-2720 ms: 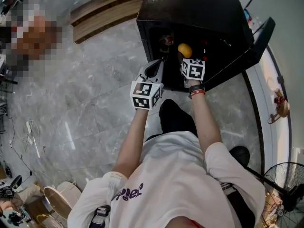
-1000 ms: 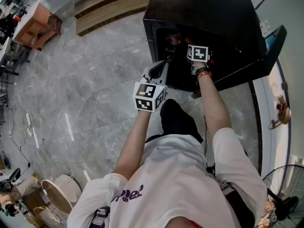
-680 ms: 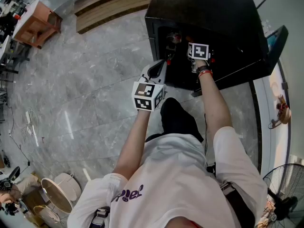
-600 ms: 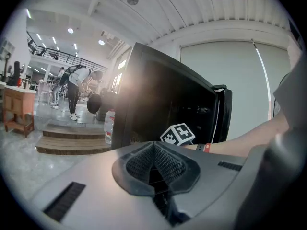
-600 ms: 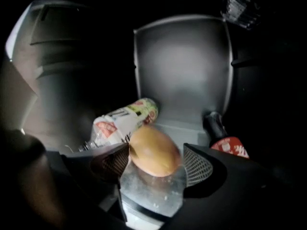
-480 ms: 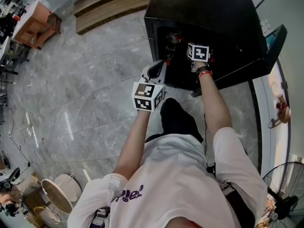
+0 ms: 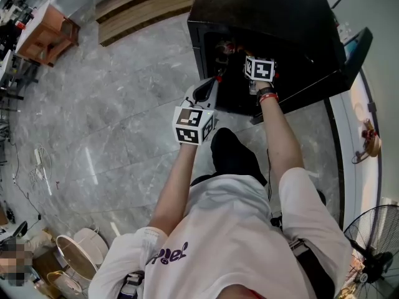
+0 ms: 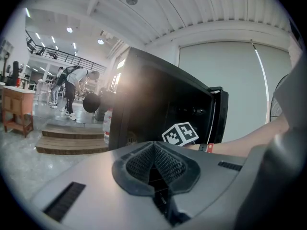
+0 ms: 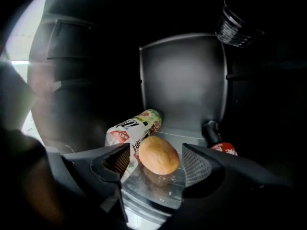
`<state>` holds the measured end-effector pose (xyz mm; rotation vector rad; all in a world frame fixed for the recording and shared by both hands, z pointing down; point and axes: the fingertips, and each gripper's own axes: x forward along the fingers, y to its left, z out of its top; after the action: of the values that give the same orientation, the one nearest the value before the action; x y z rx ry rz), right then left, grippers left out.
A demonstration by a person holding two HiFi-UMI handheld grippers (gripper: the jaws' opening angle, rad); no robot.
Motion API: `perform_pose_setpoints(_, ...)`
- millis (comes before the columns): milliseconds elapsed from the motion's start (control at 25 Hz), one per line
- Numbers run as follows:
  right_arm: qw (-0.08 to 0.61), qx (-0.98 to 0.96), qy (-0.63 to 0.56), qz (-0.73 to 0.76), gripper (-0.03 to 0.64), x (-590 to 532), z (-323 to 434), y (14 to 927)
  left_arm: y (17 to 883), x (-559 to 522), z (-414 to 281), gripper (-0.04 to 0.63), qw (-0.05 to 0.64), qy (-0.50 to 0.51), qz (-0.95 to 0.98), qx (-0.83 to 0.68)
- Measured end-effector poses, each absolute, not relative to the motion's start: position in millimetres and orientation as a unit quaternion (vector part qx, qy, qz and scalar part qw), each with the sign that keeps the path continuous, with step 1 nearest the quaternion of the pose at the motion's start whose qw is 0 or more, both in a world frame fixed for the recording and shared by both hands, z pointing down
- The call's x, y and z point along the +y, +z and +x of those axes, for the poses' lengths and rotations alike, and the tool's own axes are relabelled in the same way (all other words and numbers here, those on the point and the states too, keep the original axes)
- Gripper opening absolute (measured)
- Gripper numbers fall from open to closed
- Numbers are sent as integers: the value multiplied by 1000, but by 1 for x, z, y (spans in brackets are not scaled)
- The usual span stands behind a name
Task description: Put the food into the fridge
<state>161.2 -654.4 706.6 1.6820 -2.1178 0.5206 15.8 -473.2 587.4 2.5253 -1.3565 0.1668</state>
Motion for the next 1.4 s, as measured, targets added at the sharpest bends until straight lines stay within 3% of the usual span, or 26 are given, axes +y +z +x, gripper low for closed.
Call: perform_pose_setpoints(1400, 152, -750, 189, 615, 275, -522, 171, 633, 524, -382, 15, 17, 138, 71, 880, -448)
